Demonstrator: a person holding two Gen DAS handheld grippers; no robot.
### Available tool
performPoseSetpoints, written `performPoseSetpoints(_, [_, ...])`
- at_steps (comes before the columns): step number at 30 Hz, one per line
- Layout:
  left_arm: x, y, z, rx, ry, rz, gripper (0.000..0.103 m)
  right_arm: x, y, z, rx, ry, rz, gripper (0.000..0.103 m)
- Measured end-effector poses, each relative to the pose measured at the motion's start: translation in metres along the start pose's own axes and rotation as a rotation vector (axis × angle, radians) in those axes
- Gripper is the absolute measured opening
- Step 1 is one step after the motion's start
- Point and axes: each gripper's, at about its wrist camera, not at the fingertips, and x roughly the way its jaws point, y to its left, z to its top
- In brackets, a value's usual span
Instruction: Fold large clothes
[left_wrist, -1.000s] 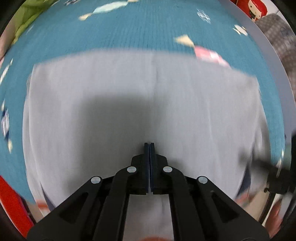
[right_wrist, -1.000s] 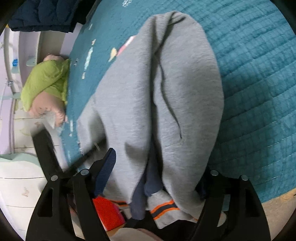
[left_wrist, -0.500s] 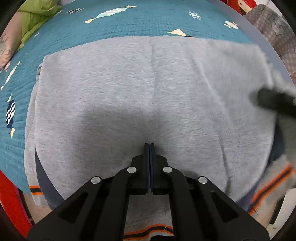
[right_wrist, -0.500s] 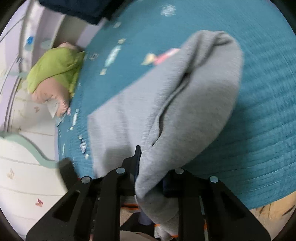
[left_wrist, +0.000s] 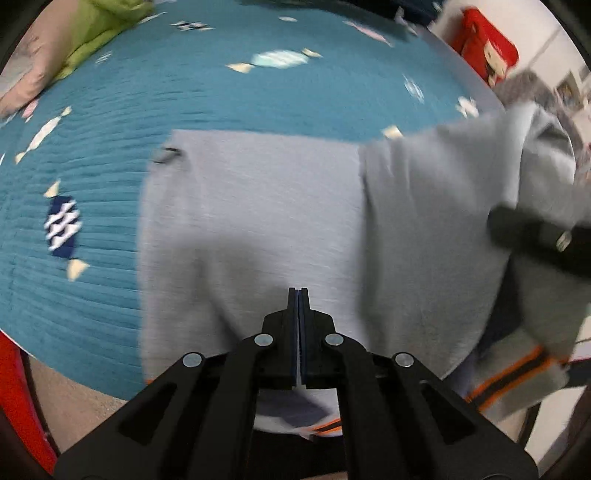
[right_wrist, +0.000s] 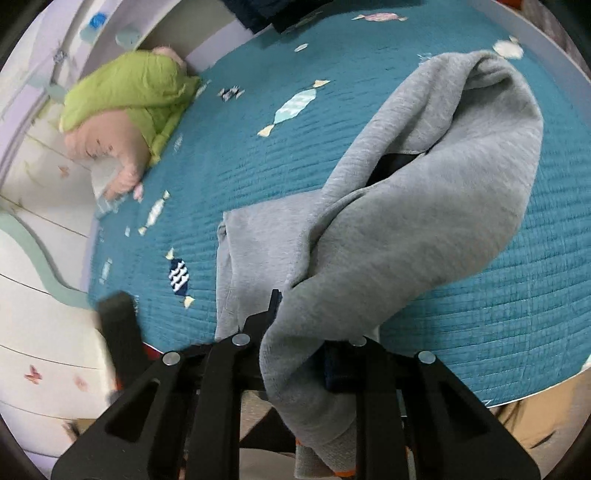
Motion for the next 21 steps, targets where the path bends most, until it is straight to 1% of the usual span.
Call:
performPoseSetpoints(1, [-0.006, 0.015, 0.003, -0.011, -0.009, 0.003, 0.002, 0.007, 0.012, 0.001, -0.011, 0.008, -0.024, 0.017])
performPoseSetpoints(2, [-0.007, 0.021, 0.007, -0.019, -0.017, 0.022, 0.002, 0.012, 0.022, 0.002, -0.024, 0.013, -0.042, 0.017])
performPoseSetpoints(3, [-0.01, 0.037, 0.01, -0.027, -0.021, 0.054, 0.002, 0.019, 0.031, 0.002, -0.039, 0.02, -0.051, 0.017])
performPoseSetpoints(4, [-0.01, 0.046, 0.015, -0.036, -0.018, 0.067, 0.002, 0.026, 0.041, 0.003, -0.051, 0.031, -0.056, 0.017])
performPoseSetpoints(7, [-0.008, 0.086, 0.028, -0.093, 0.011, 0.066, 0.002, 0.055, 0.067, 0.003, -0.088, 0.083, -0.067, 0.017])
performPoseSetpoints(11, [-0.007, 0.13, 0.027, -0.153, 0.013, 0.126, 0.002, 0.114, 0.088, 0.001, -0.11, 0.168, -0.145, 0.017])
performPoseSetpoints(12, [-0.007, 0.141, 0.026, -0.172, 0.025, 0.126, 0.002, 0.126, 0.091, 0.002, -0.107, 0.18, -0.15, 0.018])
performPoseSetpoints(14, [-0.008, 0.164, 0.027, -0.202, 0.048, 0.142, 0.002, 0.146, 0.094, 0.003, -0.079, 0.211, -0.128, 0.026])
performPoseSetpoints(15, [-0.01, 0.17, 0.026, -0.211, 0.056, 0.149, 0.002, 0.152, 0.094, 0.003, -0.05, 0.224, -0.097, 0.029])
performPoseSetpoints(16, [-0.009, 0.177, 0.025, -0.225, 0.068, 0.153, 0.002, 0.154, 0.094, 0.003, -0.034, 0.23, -0.075, 0.036])
performPoseSetpoints(17, [-0.009, 0.184, 0.025, -0.237, 0.076, 0.151, 0.002, 0.154, 0.093, 0.005, -0.007, 0.237, -0.034, 0.041])
performPoseSetpoints(18, [-0.007, 0.191, 0.026, -0.243, 0.08, 0.152, 0.002, 0.153, 0.095, 0.008, 0.013, 0.243, 0.004, 0.043])
performPoseSetpoints(19, [-0.006, 0.195, 0.026, -0.249, 0.087, 0.159, 0.002, 0.152, 0.095, 0.009, 0.046, 0.253, 0.071, 0.048])
performPoseSetpoints(20, [-0.005, 0.2, 0.026, -0.255, 0.094, 0.163, 0.002, 0.149, 0.094, 0.01, 0.09, 0.268, 0.193, 0.048])
performPoseSetpoints(21, [-0.004, 0.205, 0.027, -0.263, 0.107, 0.162, 0.002, 0.149, 0.098, 0.009, 0.116, 0.301, 0.32, 0.048])
